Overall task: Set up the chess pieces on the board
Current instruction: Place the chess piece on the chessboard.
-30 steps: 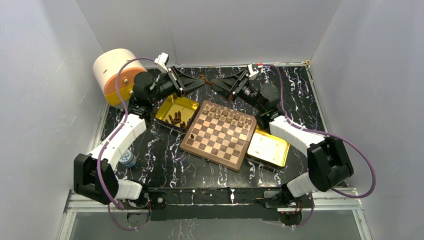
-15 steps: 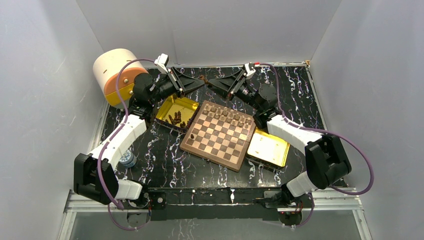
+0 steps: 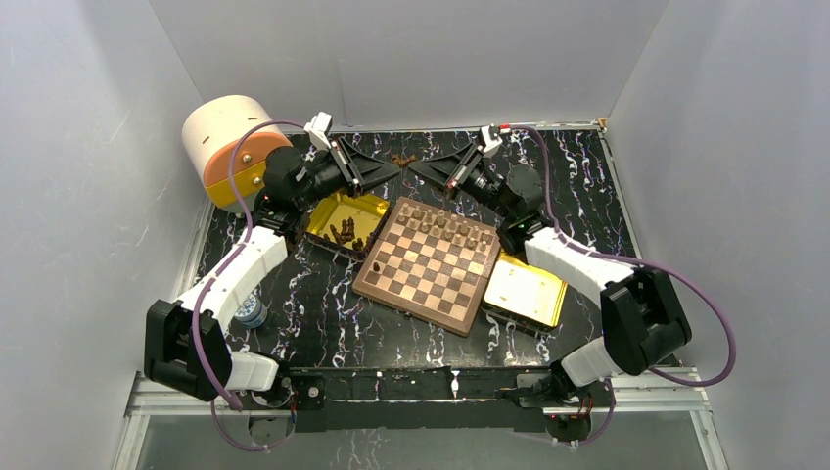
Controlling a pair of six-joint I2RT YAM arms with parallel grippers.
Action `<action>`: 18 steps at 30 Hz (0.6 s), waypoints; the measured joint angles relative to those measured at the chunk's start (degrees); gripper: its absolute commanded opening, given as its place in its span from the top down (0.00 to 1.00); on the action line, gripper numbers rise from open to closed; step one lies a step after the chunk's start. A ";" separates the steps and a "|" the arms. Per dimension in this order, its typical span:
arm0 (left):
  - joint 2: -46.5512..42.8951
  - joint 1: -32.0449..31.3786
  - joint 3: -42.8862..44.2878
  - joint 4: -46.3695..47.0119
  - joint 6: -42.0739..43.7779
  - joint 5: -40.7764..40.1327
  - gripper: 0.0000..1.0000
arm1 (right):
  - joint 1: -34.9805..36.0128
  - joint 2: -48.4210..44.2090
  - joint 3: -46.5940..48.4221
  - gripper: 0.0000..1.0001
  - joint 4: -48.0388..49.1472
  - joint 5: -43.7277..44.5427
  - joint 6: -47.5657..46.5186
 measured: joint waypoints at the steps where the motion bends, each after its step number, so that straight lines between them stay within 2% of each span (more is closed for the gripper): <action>1: -0.04 0.00 0.02 -0.79 0.74 -0.02 0.93 | 0.00 -0.50 -0.35 0.90 -0.96 0.35 -0.72; 7: -0.39 0.00 0.04 -7.41 6.80 -1.11 0.93 | 0.00 -4.81 -1.29 0.88 -11.52 2.69 -8.04; 8: -0.42 0.00 0.04 -8.26 7.72 -1.31 0.93 | 0.00 -5.77 -1.53 0.84 -13.40 3.19 -9.46; 11: -0.42 0.00 0.02 -9.57 9.29 -1.42 0.93 | 0.00 -8.20 -1.68 0.63 -18.18 3.93 -13.44; 14: -0.42 0.00 0.02 -9.29 9.81 -1.22 0.93 | 0.00 -9.81 -1.66 0.47 -21.99 3.91 -16.74; 16: -0.42 0.00 0.00 -8.92 9.79 -0.94 0.93 | 0.00 -10.36 -1.64 0.40 -23.98 3.80 -18.14; 18: -0.42 0.00 -0.04 -8.37 9.75 -0.55 0.93 | -0.02 -10.51 -1.66 0.37 -25.40 3.45 -19.15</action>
